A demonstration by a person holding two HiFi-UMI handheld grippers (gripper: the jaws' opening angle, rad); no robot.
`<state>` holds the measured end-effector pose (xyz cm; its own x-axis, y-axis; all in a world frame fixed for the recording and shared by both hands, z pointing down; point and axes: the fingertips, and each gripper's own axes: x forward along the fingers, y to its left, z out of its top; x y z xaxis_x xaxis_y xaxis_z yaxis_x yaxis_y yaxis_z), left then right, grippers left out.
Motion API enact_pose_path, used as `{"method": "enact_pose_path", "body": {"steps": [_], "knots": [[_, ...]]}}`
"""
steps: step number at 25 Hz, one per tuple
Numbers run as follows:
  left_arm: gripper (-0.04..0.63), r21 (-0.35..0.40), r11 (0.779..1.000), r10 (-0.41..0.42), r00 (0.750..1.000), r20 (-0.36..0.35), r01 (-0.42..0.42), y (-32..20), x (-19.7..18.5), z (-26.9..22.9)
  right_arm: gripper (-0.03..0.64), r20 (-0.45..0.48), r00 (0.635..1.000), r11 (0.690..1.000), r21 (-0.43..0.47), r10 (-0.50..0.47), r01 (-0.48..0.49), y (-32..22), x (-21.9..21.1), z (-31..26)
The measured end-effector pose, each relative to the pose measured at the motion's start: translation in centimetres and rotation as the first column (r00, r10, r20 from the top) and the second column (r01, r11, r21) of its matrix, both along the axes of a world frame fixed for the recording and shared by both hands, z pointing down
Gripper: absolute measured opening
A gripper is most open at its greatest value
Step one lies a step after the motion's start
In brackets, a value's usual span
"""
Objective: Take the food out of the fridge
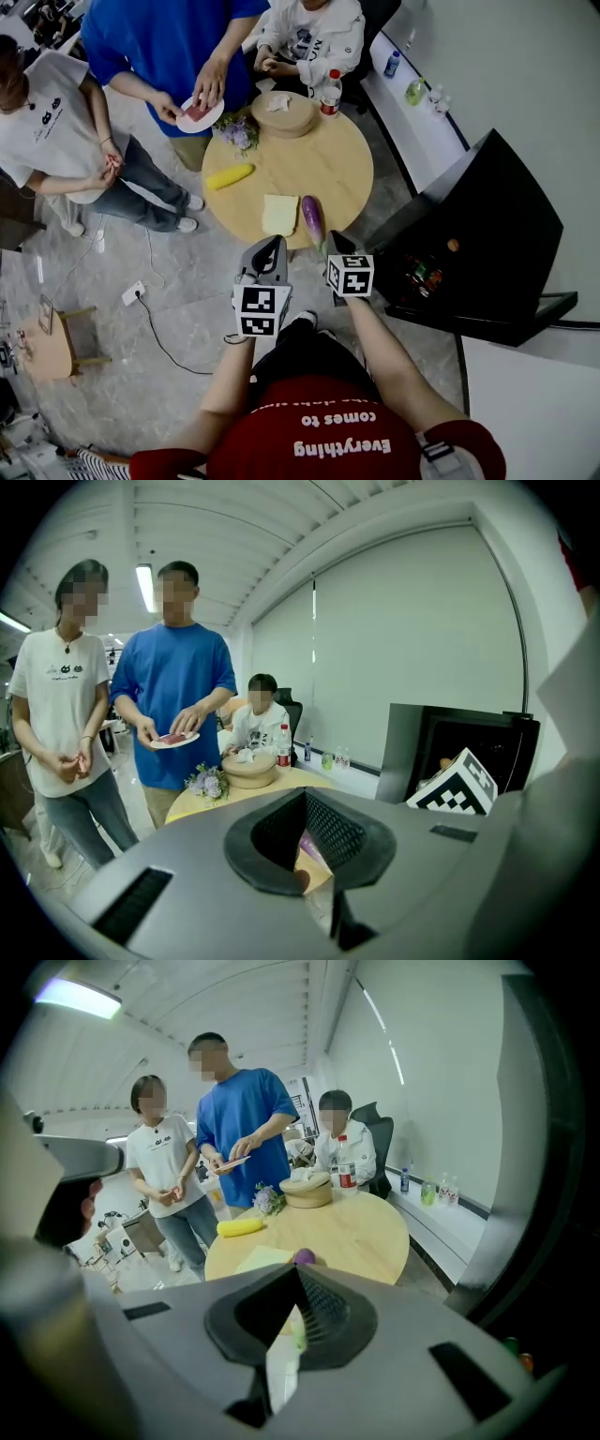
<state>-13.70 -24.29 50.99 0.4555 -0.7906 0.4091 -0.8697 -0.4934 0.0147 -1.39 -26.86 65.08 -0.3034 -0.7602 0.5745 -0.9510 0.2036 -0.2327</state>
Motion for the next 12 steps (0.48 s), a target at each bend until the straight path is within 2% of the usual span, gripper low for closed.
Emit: {"method": "enact_pose_path", "body": {"steps": [7, 12], "knots": [[0.002, 0.059, 0.997, 0.043, 0.999, -0.006, -0.043, 0.7, 1.1, -2.6, 0.011, 0.012, 1.000, 0.997, 0.081, 0.008, -0.009, 2.6, 1.9, -4.2], [0.002, 0.080, 0.988, 0.129, 0.992, -0.003, -0.129, 1.3, 3.7, -3.5, 0.011, 0.040, 0.995, 0.990, 0.107, 0.091, -0.095, 4.9, 4.3, -5.6]]}}
